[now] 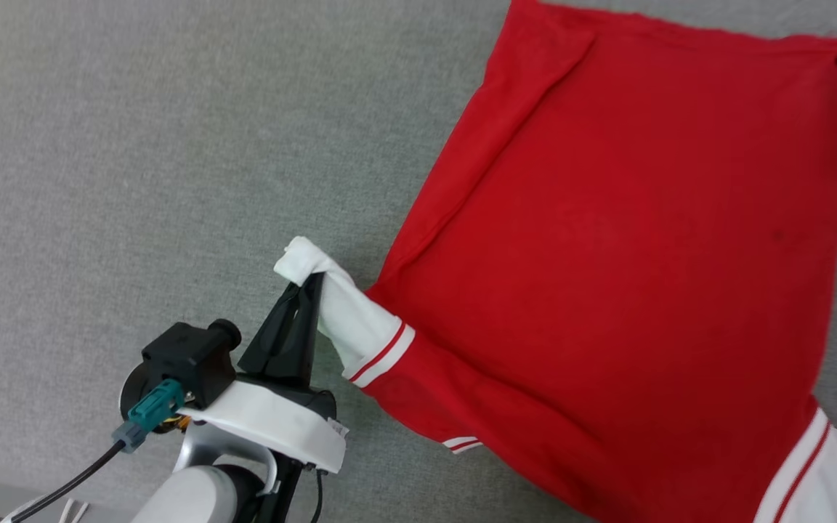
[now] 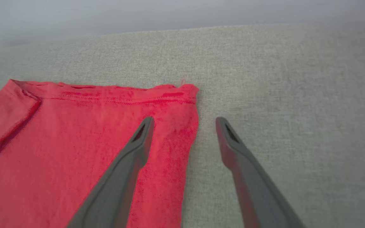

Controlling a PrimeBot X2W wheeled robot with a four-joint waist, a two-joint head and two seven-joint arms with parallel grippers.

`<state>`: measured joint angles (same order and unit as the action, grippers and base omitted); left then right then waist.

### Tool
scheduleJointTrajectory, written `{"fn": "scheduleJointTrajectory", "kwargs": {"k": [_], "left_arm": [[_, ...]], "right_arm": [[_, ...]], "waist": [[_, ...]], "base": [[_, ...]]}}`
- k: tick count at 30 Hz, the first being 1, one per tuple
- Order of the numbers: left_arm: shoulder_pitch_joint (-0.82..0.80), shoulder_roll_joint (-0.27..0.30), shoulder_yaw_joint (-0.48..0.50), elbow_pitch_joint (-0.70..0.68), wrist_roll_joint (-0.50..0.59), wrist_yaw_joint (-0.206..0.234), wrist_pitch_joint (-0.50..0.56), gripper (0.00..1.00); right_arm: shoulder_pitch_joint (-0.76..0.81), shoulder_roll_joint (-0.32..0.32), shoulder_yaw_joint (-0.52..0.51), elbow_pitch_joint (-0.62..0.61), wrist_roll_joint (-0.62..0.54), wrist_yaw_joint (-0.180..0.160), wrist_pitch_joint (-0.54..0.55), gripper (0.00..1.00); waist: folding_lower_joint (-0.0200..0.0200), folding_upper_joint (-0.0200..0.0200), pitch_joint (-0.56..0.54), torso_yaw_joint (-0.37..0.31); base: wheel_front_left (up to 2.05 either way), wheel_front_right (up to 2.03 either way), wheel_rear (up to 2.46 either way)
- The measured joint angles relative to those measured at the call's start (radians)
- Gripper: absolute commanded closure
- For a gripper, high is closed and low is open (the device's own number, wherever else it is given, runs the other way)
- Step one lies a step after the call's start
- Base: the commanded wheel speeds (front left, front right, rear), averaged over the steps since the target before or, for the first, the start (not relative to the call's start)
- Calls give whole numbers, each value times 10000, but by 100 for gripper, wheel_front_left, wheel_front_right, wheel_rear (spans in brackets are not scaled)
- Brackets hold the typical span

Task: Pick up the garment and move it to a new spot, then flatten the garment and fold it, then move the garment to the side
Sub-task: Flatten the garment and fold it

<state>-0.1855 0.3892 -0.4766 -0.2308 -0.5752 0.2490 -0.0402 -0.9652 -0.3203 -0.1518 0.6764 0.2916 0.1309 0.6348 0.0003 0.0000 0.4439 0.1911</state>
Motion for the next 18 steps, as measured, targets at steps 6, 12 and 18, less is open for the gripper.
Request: {"fn": "scheduleJointTrajectory", "kwargs": {"k": [6, 12, 18], "left_arm": [[-392, -263, -169, 316, -13, -244, -198, 100], [-496, -347, -196, 629, -90, -353, -353, 100], [-484, -328, -132, 876, -176, -343, -399, 100]], "right_arm": [[-750, -165, -320, 836, -387, 0, 456, 0], [-1254, -247, -637, 1342, -508, 0, 1151, 100], [-1200, -176, -311, 1392, -732, 0, 1177, 100]], "waist": [[0, 0, 839, 508], [-2, 0, 1109, 741], [-1, -1, 769, 617]], "base": [[0, 0, 0], [0, 0, 0], [0, 0, 0]]}}
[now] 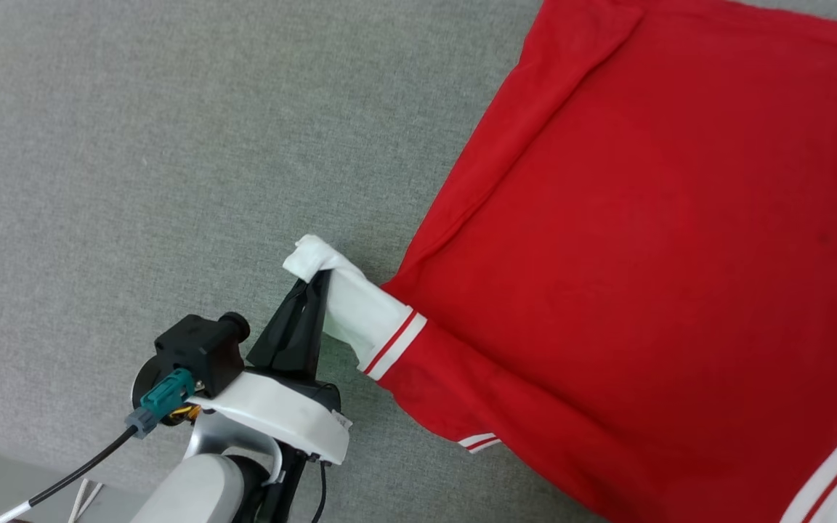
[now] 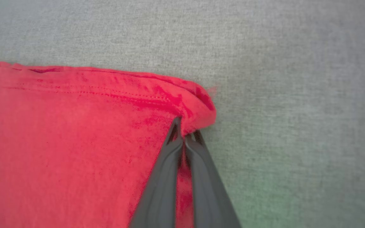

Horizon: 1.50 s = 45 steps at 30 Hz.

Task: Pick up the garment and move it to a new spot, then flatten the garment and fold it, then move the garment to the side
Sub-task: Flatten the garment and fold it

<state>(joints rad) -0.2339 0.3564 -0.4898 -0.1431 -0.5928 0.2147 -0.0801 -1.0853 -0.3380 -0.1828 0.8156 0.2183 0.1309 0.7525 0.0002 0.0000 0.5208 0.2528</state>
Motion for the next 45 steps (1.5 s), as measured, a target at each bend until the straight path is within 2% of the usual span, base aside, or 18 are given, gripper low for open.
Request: {"fn": "scheduleJointTrajectory", "kwargs": {"k": [5, 10, 13, 18, 24, 32, 33, 34, 37, 45], "left_arm": [[301, 123, 117, 196, -109, 142, -10, 100], [833, 357, 353, 328, -282, 380, 79, 100], [1169, 485, 516, 382, -395, 569, 146, 100], [2031, 779, 844, 416, -587, 1020, 234, 100], [3060, 1145, 1300, 184, -892, 1515, 410, 100], [3691, 1469, 1534, -151, -1005, 1860, 694, 100], [3699, 1480, 1522, -176, -1022, 1862, 731, 100], [3700, 1486, 1511, -209, -1028, 1877, 761, 100], [3687, 1511, 1461, -290, -1026, 1900, 819, 100], [3428, 1544, 1262, -477, -878, 1885, 949, 100]], "right_arm": [[229, -435, 861, -637, 61, 2, -29, 100], [1282, -991, 1766, -1898, 817, 2, 140, 100], [2455, -1342, 2006, -2920, 1331, 0, 299, 100], [5541, -1488, 1967, -4765, 1971, 4, 662, 100], [9518, -926, 1394, -6957, 2211, 0, 1212, 100], [13196, 861, 577, -9108, 2033, 0, 2324, 100], [13430, 1022, 552, -9217, 2025, 0, 2326, 81], [13561, 1195, 451, -9288, 2040, 0, 2286, 0], [13585, 1361, 349, -9513, 1950, 0, 1536, 0], [12215, 1427, 81, -9425, 1708, 0, -2261, 0]], "waist": [[0, 0, -574, -228], [-1, 0, -1342, -625], [-1, 0, -1822, -956], [-3, 0, -2654, -1608], [-4, 0, -3491, -2518], [-5, 0, -4179, -3440], [-5, 0, -4222, -3498], [-5, 0, -4243, -3542], [-5, 0, -4209, -3552], [-4, 0, -4039, -3393]], "base": [[0, 0, 0], [0, 0, 0], [0, 0, 0], [0, 0, 0], [0, 0, 0], [0, 0, 0], [0, 0, 0], [0, 0, 0], [0, 0, 0], [0, 0, 0]]}}
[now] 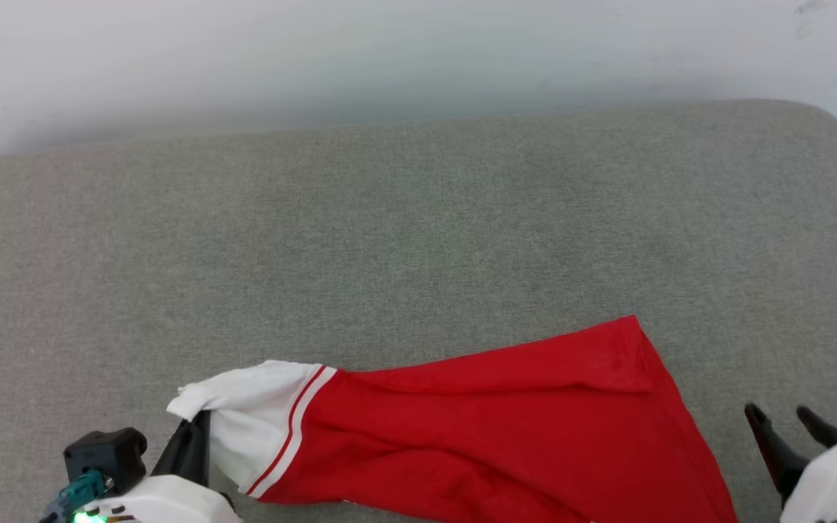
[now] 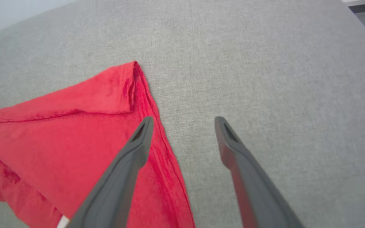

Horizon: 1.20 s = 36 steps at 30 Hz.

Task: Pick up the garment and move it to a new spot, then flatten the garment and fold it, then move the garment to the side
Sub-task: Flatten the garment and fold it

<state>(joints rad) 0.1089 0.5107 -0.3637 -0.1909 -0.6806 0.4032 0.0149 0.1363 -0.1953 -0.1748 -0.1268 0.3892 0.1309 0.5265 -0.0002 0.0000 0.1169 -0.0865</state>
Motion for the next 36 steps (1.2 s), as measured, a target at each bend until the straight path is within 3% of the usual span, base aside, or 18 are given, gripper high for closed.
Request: {"fn": "scheduleJointTrajectory", "kwargs": {"k": [3, 6, 9, 16, 24, 25, 27, 28, 36], "left_arm": [[-180, 2, -52, -104, 46, -46, 19, 100], [-420, 15, -136, -255, 151, -71, 81, 100], [-779, 35, -247, -385, 284, -171, 125, 100], [-1767, -59, -504, -424, 472, -516, 169, 100], [-2411, -284, -727, -155, 604, -780, 19, 100], [-2429, -322, -729, -109, 602, -798, -17, 100], [-2481, -360, -748, -4, 581, -848, -52, 100], [-2533, -382, -755, 35, 571, -878, -67, 100], [-2699, -405, -767, 500, 497, -1053, -171, 100]], "right_arm": [[-741, -134, 280, 587, 136, 0, -439, 0], [-1739, -462, 780, 1239, 462, 0, -209, 0], [-2786, -968, 1409, 1839, 727, 0, 658, 0], [-5124, -1415, 2460, 2872, 1049, 0, 2629, 0], [-6153, -1732, 3486, 4002, 1151, 0, 4498, 0], [-6243, -1785, 3601, 4082, 1193, -2, 4677, 11], [-6404, -1879, 3760, 4192, 1254, 0, 4903, 95], [-6481, -1935, 3829, 4247, 1283, 0, 4995, 100], [-6689, -2092, 4364, 4401, 1371, -2, 4370, 100]], "waist": [[0, 0, 105, 56], [1, 0, 293, 110], [2, 0, 586, 200], [3, 0, 1439, 633], [3, 0, 2143, 1264], [3, 0, 2204, 1309], [3, 0, 2288, 1370], [2, 0, 2311, 1396], [3, 0, 2008, 1375]], "base": [[0, 0, 0], [0, 0, 0], [0, 0, 0], [0, 0, 0], [0, 0, 0], [0, 0, 0], [0, 0, 0], [0, 0, 0], [0, 0, 0]]}}
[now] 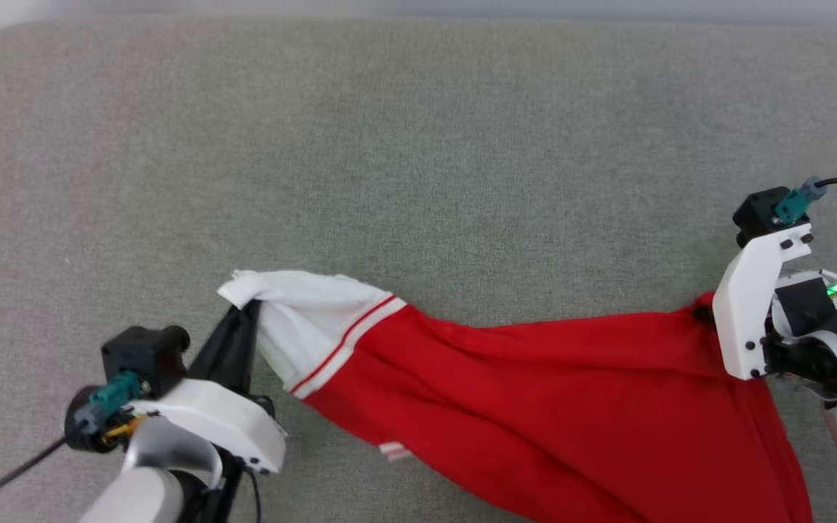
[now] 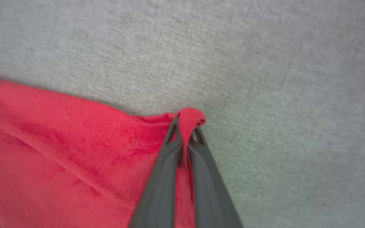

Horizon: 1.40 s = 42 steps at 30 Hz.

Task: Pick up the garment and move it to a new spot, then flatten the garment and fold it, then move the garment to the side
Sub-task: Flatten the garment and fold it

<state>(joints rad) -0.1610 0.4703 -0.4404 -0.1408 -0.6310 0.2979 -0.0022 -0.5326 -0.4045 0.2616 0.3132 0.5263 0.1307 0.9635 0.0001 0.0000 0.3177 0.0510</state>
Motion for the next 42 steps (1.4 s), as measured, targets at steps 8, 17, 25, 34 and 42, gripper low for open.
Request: {"fn": "scheduleJointTrajectory", "kwargs": {"k": [8, 17, 25, 34, 42], "left_arm": [[-1207, 495, 387, 516, 82, -314, 42, 100], [-3984, 539, 654, 2098, 44, -963, 437, 100], [-7209, 230, 706, 4171, 291, -1622, 238, 100], [-11245, 29, 750, 6142, 876, -2257, -468, 100], [-14154, -19, 920, 7183, 1197, -2560, -1254, 100]], "right_arm": [[-292, 98, 403, -286, -255, 2, -1795, 100], [-1545, 332, 422, 476, -725, 2, -3461, 100], [-3630, 667, 316, 1507, -1072, 2, -4815, 100], [-6555, 844, -98, 2353, -1630, 4, -6284, 100], [-8743, 1076, -483, 2947, -2132, 4, -7473, 100]], "waist": [[0, 0, -1004, -254], [-1, 0, -1901, -760], [-1, 0, -1417, -992], [0, 0, -17, -1111], [0, 0, 1396, -1246]], "base": [[0, 0, 0], [0, 0, 0], [0, 0, 0], [0, 0, 0], [0, 0, 0]]}}
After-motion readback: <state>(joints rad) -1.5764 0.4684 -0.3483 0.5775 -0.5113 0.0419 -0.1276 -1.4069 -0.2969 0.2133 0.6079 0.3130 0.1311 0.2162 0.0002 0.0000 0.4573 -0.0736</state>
